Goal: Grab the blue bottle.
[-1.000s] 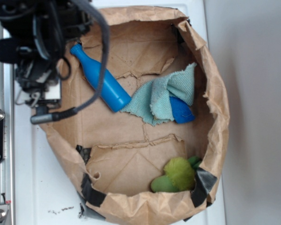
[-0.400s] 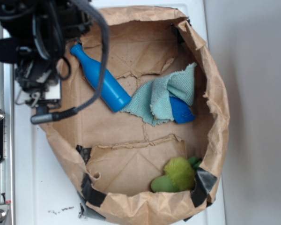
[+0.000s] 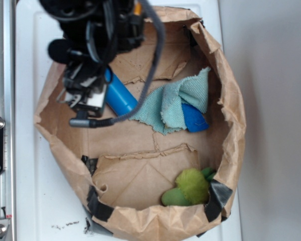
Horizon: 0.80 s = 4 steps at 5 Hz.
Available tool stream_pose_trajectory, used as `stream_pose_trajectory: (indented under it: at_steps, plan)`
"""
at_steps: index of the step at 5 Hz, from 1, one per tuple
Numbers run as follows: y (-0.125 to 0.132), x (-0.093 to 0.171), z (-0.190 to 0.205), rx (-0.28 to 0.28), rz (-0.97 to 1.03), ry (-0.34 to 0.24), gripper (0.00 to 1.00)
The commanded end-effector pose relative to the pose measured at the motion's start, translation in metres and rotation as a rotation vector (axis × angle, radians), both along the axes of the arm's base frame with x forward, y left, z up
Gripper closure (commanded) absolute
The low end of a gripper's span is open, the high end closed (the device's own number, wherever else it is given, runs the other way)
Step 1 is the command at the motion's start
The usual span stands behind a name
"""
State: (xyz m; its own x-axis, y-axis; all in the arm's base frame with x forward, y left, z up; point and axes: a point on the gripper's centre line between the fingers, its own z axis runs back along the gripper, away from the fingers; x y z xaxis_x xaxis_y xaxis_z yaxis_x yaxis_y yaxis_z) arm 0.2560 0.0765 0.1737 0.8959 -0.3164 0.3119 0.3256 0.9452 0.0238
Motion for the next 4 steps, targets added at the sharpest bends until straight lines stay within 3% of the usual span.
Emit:
stream_pose_trajectory:
  at_steps: [1,2,3,4]
  plan:
    - [0.005,0.004,0.001,0.12,-0.235,-0.042,0.0]
    - [-0.004,0.0,-0.029,0.271,-0.331,-0.035,0.0]
    - [-0.002,-0.05,-0.053,0.355,-0.388,-0.018,0.0]
    - [-0.004,-0.064,-0.072,0.366,-0.435,-0.016,0.0]
